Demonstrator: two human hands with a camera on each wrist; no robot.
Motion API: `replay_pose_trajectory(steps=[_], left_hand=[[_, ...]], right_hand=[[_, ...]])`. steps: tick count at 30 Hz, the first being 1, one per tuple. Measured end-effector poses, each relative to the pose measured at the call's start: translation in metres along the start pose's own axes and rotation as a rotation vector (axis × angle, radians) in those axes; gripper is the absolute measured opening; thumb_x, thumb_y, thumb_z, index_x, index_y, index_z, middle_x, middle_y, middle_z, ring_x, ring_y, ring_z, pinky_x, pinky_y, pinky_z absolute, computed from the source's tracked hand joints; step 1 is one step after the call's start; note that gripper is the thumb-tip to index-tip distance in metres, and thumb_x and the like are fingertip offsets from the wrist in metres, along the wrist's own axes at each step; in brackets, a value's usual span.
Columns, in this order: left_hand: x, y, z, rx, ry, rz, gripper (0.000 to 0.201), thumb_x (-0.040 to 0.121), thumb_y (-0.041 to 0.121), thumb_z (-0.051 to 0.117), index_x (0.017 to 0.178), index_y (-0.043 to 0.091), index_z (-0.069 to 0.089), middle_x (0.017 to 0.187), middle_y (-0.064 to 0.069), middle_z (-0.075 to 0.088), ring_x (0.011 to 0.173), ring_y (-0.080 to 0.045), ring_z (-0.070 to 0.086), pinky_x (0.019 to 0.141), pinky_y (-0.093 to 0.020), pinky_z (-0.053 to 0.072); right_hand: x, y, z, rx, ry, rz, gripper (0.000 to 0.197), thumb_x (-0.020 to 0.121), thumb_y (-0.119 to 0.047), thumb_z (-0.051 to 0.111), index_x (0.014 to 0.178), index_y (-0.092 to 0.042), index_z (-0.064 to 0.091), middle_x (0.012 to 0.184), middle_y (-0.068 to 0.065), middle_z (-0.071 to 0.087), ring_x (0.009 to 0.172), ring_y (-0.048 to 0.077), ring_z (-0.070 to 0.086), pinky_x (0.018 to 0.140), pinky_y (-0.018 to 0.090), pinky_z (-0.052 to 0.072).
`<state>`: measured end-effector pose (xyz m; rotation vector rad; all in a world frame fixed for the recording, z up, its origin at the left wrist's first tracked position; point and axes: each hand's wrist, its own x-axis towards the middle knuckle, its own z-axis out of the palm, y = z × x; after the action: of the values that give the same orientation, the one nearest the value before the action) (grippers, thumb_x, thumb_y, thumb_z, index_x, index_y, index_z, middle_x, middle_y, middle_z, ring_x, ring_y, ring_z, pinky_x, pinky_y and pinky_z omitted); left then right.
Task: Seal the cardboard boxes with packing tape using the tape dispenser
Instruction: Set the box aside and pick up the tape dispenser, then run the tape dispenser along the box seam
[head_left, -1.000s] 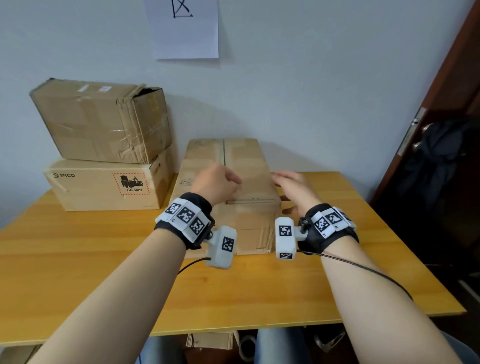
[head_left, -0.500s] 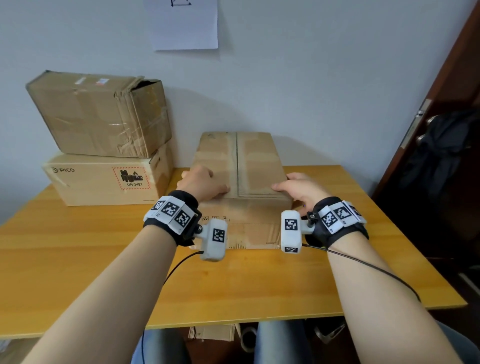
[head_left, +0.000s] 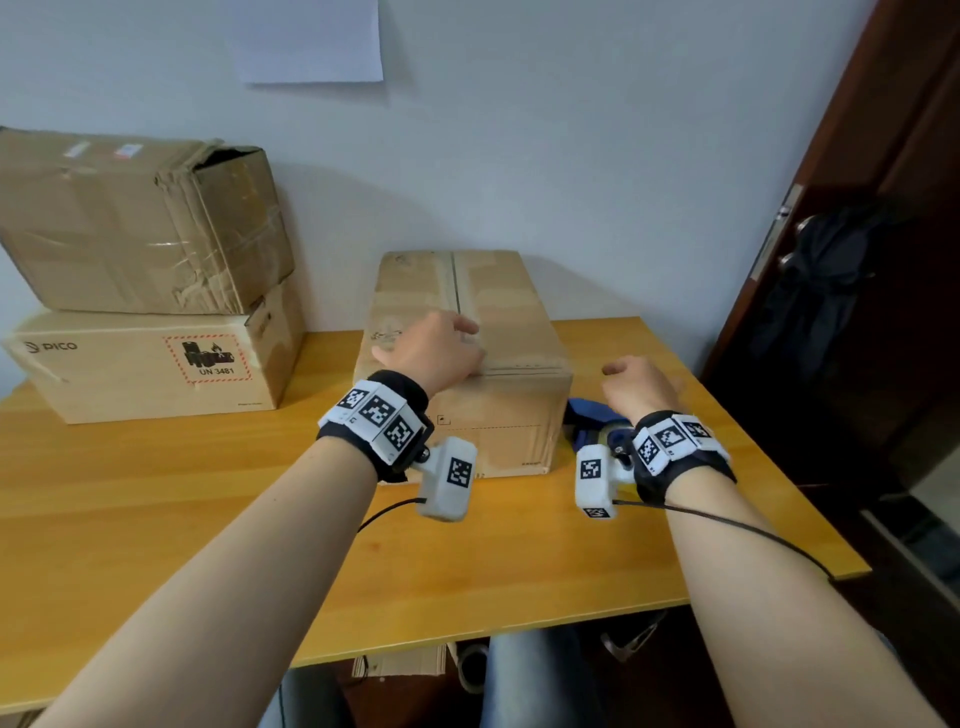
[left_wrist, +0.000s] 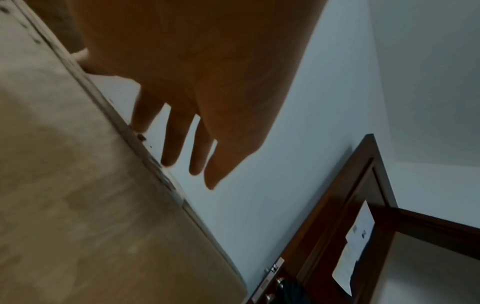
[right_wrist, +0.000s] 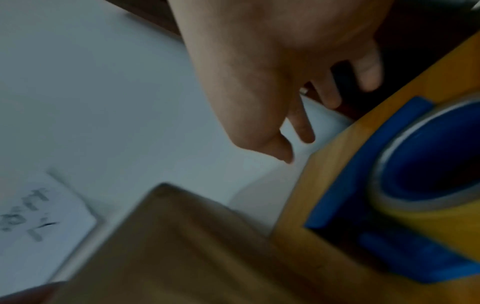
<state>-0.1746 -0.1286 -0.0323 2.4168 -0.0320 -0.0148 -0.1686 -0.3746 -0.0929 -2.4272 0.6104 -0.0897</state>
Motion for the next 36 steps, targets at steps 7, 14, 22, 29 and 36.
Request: replay_pose_trajectory(steps=[7, 14, 22, 29, 36], left_hand=[[0.0, 0.017, 0.013, 0.144, -0.024, 0.068, 0.004, 0.086, 0.044, 0.069, 0.089, 0.043, 0.067, 0.083, 0.026, 0.059, 0.098, -0.013, 0.056, 0.114, -0.065, 0.016], [0.004, 0.024, 0.018, 0.142, 0.003, 0.015, 0.01, 0.089, 0.032, 0.061, 0.089, 0.038, 0.07, 0.09, 0.02, 0.069, 0.102, -0.016, 0.059, 0.111, -0.073, 0.006], [0.001, 0.024, 0.011, 0.116, -0.066, 0.003, 0.01, 0.089, 0.043, 0.06, 0.089, 0.039, 0.07, 0.091, 0.024, 0.066, 0.102, -0.016, 0.056, 0.112, -0.071, 0.006], [0.0, 0.036, -0.023, -0.504, -0.057, -0.011, 0.035, 0.096, 0.041, 0.06, 0.114, 0.013, 0.071, 0.113, 0.006, 0.071, 0.108, -0.016, 0.06, 0.093, -0.031, 0.041], [-0.002, 0.028, -0.05, -0.967, -0.314, -0.173, 0.049, 0.092, 0.058, 0.061, 0.119, 0.018, 0.066, 0.111, 0.003, 0.076, 0.103, -0.024, 0.073, 0.092, -0.048, 0.056]], right_hand=[[0.027, 0.056, 0.02, -0.298, -0.195, 0.056, 0.017, 0.094, -0.014, 0.057, 0.108, -0.008, 0.064, 0.093, 0.013, 0.064, 0.079, 0.03, 0.062, 0.058, 0.032, 0.045], [0.029, 0.065, 0.019, -0.205, -0.123, 0.134, 0.014, 0.095, -0.006, 0.056, 0.104, 0.002, 0.063, 0.075, 0.012, 0.056, 0.064, 0.028, 0.052, 0.062, 0.034, 0.043], [0.022, 0.016, -0.011, 0.382, 0.098, 0.117, 0.034, 0.088, 0.002, 0.057, 0.117, -0.013, 0.051, 0.102, 0.012, 0.062, 0.081, 0.039, 0.066, 0.066, 0.047, 0.06], [-0.005, -0.056, -0.044, 0.468, 0.288, -0.255, 0.035, 0.089, -0.001, 0.06, 0.12, -0.013, 0.049, 0.1, -0.001, 0.058, 0.083, 0.021, 0.056, 0.057, 0.023, 0.039], [-0.016, -0.098, -0.039, 0.37, 0.35, -0.493, 0.037, 0.089, -0.004, 0.066, 0.12, -0.015, 0.05, 0.12, 0.003, 0.06, 0.098, 0.018, 0.056, 0.076, 0.029, 0.044]])
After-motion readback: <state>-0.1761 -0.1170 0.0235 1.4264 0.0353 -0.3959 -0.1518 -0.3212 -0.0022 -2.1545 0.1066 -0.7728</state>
